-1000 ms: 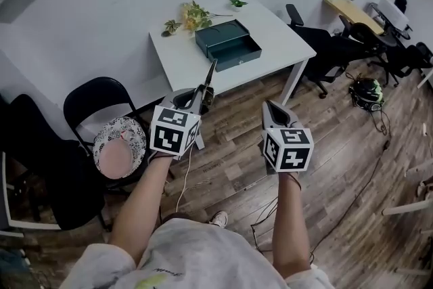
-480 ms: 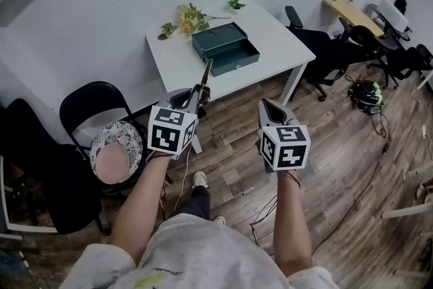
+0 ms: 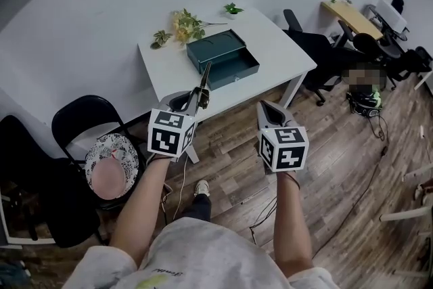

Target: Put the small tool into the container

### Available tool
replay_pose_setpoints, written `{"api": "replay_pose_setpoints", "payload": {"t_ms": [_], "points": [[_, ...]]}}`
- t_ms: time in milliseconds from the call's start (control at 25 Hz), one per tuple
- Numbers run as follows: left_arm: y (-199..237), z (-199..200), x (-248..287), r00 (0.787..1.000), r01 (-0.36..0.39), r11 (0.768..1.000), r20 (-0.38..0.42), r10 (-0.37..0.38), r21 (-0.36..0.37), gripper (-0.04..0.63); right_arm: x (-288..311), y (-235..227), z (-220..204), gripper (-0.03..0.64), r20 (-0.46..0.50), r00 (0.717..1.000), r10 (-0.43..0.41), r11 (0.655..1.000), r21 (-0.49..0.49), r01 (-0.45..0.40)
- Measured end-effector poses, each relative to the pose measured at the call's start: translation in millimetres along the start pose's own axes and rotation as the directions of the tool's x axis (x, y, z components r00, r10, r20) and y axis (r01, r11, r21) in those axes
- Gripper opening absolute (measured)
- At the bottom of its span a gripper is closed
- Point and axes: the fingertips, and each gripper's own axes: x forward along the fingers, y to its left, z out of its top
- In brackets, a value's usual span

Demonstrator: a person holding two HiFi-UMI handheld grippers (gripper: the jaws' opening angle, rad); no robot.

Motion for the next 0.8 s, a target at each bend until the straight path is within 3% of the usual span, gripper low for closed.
{"api": "replay_pose_setpoints", "payload": {"t_ms": [800], "points": [[99,20,115,0.998,0.057,0.998,-0.022,-0.058,-0.037,0.0,141,-17,41,0.005,-0.052,0.998,-0.034,0.999,-0.012,0.033]]}}
